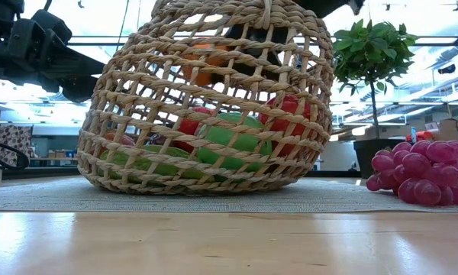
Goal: Build produce basket
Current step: Put the orange into the mesh basket, then put the red apple into the mesh basket
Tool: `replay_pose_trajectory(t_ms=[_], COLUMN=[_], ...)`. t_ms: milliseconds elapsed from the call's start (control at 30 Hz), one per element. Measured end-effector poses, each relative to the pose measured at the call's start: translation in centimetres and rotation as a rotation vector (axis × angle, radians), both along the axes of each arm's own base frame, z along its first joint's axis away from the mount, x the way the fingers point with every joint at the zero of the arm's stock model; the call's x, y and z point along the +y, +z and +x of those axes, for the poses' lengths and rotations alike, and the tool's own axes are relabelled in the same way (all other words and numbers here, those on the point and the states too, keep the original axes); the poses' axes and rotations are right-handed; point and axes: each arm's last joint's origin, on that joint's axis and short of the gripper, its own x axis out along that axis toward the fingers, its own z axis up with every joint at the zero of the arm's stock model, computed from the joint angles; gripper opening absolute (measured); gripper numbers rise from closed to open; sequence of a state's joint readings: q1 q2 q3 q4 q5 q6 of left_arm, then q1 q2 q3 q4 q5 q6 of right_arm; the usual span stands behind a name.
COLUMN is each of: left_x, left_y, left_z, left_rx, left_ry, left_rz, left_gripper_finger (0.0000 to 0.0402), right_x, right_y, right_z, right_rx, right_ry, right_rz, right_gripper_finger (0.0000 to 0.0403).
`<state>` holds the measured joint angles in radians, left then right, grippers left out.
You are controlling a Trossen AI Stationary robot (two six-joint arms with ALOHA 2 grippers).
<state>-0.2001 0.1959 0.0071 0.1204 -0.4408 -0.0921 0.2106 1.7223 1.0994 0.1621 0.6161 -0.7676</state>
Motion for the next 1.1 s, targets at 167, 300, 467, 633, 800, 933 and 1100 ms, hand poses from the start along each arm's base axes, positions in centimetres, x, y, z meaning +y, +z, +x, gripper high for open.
replay_pose_trajectory(t_ms=[167,300,467,633,800,933,1100], left_x=[0.0,0.0,0.0,0.0,0.0,0.0,0.0], left_y=[0.0,0.0,0.0,0.0,0.0,0.0,0.0], left_z=[0.0,0.0,0.0,0.0,0.0,0.0,0.0], left_rx=[0.0,0.0,0.0,0.0,0.0,0.0,0.0], left_ry=[0.0,0.0,0.0,0.0,0.0,0.0,0.0], left_rz=[0.0,0.0,0.0,0.0,0.0,0.0,0.0], left_gripper_finger=[0.0394,0.0394,0.0394,0.0394,0.0394,0.0394,0.0394], right_x=[-0.8,-1.5,-2.1,-2.1,-1.3,-0.9,-1.1], right_y=[-0.4,-0.9,-0.9,-0.8,0.0,1.3,4.4], right_z=[1.1,1.5,1.4,1.4,1.1,0.4,-1.2], right_rx=[0.143,0.16,0.154,0.141,0.103,0.073,-0.034], right_ry=[0.034,0.013,-0.019,-0.038,-0.043,-0.055,-0.151], right_rz=[0.114,0.18,0.214,0.239,0.23,0.224,0.165], right_gripper_finger=[0.0291,0.0298,0.0326,0.0369,0.0397,0.0394,0.0397])
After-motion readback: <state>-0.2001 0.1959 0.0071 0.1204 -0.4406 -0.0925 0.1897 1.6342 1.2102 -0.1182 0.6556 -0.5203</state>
